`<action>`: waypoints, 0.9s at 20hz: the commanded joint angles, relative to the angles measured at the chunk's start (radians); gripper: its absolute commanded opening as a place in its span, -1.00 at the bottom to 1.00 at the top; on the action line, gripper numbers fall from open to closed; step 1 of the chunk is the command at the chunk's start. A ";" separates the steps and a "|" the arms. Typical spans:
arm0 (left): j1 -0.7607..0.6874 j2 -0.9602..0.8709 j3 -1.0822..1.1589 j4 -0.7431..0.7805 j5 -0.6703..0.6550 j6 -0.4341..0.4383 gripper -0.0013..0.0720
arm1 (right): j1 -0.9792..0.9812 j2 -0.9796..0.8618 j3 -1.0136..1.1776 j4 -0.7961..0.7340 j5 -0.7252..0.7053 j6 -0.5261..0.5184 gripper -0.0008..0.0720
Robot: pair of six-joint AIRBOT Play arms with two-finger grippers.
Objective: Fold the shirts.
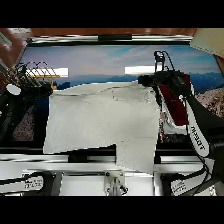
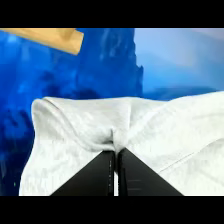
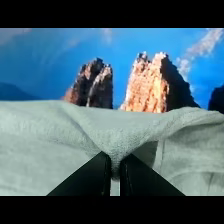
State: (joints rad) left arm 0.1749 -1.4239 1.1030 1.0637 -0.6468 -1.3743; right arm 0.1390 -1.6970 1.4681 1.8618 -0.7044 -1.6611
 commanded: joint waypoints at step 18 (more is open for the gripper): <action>0.044 -0.079 -0.002 0.202 -0.473 -0.097 -0.86 | 0.001 -0.013 -0.004 -0.085 -0.575 0.099 -0.74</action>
State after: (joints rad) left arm 0.2192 -1.4925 1.1015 1.2678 -1.1259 -1.4593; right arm 0.1406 -1.7050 1.4647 1.7065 -1.2682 -1.5814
